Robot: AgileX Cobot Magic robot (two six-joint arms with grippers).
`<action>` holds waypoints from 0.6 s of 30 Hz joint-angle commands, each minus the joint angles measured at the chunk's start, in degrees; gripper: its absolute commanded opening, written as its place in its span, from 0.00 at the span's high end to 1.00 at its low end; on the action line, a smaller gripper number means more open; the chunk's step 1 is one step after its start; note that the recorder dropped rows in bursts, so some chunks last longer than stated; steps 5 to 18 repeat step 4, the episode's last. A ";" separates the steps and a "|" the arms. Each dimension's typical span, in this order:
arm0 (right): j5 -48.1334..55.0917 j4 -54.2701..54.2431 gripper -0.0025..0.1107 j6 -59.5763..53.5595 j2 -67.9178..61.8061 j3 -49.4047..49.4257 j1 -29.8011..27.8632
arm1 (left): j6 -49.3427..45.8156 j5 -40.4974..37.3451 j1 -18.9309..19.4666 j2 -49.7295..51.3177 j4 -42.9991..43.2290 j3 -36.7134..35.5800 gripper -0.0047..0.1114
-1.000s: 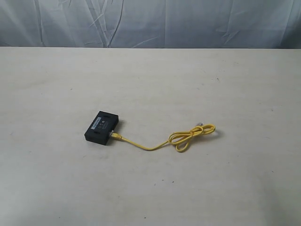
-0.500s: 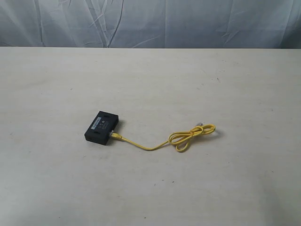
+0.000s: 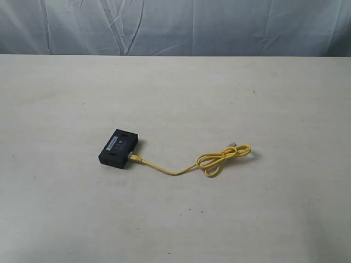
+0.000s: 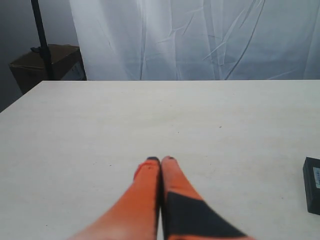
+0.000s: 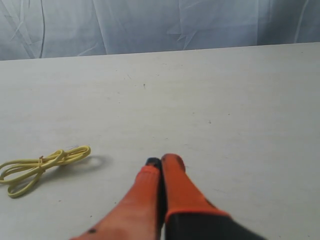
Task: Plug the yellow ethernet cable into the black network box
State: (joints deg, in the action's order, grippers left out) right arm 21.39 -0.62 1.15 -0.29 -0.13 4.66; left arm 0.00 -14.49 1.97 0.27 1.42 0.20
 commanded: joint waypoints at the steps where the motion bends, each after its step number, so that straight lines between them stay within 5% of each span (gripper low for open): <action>1: -0.69 0.10 0.98 -0.11 0.29 0.13 0.01 | 0.00 0.81 0.22 -0.27 -0.13 -0.20 0.96; 18: -0.69 0.10 0.98 -0.11 0.29 0.13 0.01 | 0.00 0.81 0.22 -0.27 -0.13 -0.20 0.96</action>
